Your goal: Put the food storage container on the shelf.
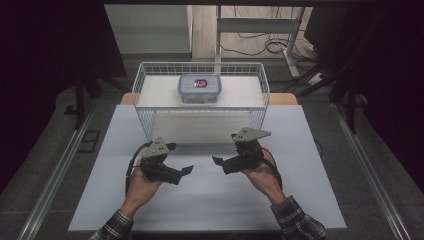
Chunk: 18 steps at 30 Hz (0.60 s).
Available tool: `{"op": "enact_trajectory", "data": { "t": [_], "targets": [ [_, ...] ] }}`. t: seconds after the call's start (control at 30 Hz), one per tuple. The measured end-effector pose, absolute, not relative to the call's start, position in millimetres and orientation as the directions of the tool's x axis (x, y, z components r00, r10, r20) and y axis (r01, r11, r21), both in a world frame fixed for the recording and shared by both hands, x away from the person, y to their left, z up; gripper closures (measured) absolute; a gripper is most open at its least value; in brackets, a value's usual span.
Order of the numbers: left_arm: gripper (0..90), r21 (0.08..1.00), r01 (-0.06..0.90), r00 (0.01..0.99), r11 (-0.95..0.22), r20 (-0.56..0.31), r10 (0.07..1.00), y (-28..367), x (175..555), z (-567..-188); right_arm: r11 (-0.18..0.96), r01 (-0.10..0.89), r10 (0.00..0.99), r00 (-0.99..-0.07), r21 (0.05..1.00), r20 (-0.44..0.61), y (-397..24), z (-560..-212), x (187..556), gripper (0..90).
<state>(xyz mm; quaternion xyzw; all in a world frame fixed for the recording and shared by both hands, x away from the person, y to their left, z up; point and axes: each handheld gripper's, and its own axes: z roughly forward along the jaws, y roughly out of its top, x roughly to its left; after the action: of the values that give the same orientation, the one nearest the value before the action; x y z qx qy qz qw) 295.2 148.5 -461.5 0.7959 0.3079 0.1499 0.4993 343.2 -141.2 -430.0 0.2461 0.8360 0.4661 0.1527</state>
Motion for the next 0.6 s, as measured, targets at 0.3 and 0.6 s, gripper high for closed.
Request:
{"op": "enact_trajectory", "data": {
  "t": [0.3,0.6],
  "targets": [
    [1.2,0.884,0.345,0.758,-0.315,-0.065,0.649,152.5,281.0,-465.2,0.441,0.275,0.555,-0.832,0.854,-0.019,-146.6,-434.3,330.6,0.0],
    [1.2,0.874,0.346,0.756,-0.342,-0.044,0.653,150.7,265.4,-474.5,0.428,0.279,0.571,-0.821,0.859,-0.018,-149.2,-438.8,316.7,0.0]
  ]
}}
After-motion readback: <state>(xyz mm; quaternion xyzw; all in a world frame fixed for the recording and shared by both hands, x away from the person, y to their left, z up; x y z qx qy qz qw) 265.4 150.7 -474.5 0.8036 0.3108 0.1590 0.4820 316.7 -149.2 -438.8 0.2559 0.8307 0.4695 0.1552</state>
